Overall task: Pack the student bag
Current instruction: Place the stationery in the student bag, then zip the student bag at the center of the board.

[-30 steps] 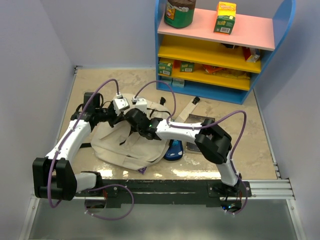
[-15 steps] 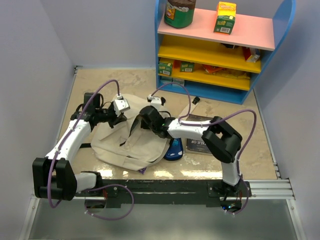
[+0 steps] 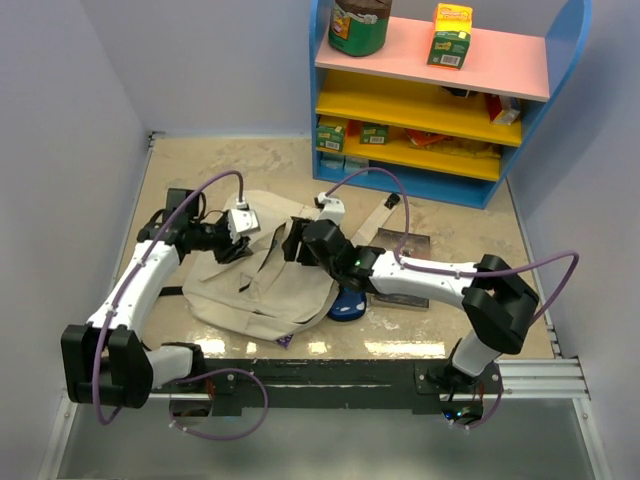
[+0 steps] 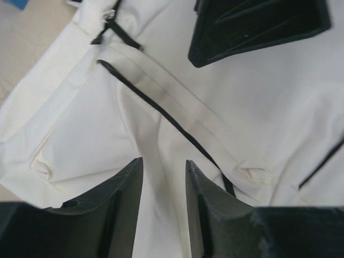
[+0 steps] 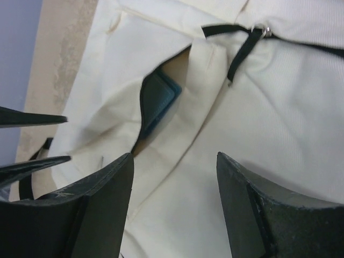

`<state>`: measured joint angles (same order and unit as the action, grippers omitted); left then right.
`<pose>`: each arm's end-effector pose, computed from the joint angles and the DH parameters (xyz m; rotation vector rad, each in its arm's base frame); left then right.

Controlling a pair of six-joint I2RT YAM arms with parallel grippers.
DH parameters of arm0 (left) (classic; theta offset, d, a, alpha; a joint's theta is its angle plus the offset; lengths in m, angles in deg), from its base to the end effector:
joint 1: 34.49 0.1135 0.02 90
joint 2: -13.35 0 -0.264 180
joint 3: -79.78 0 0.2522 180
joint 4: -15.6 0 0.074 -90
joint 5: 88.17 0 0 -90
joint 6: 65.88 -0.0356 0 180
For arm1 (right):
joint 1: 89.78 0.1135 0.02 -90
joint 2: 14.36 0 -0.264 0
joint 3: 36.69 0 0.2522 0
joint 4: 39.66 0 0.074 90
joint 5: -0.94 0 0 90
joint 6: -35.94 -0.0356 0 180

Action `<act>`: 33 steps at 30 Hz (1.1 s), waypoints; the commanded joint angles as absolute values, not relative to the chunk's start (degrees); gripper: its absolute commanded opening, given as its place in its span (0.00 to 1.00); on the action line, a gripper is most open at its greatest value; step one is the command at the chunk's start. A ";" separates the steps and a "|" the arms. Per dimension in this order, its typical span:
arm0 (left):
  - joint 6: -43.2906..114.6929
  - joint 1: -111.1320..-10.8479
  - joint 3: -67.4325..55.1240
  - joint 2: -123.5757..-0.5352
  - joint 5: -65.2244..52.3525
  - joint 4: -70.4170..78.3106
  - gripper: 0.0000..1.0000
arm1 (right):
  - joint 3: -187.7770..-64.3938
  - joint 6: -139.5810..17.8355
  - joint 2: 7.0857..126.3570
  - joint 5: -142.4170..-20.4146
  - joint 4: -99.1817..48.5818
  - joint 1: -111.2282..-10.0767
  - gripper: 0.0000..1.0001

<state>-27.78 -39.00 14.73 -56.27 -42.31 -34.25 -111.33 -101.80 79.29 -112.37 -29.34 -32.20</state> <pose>0.2347 -0.0434 0.2599 1.3091 1.8274 -0.5402 0.2093 0.3033 0.2426 0.0725 2.1148 0.7145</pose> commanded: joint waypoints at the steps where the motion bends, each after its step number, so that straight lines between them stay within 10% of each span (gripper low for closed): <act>1: -46.05 -39.32 12.40 -55.38 -46.70 -51.39 0.39 | -108.02 -104.07 76.61 -112.35 -30.46 -30.46 0.66; 27: -55.07 -41.17 23.74 -64.69 -35.98 -41.23 0.35 | -108.55 -104.77 78.01 -114.81 -29.06 -25.88 0.64; 33: -54.63 -41.26 25.23 -64.87 -35.35 -39.47 0.08 | -107.76 -105.03 78.10 -114.28 -29.67 -25.80 0.64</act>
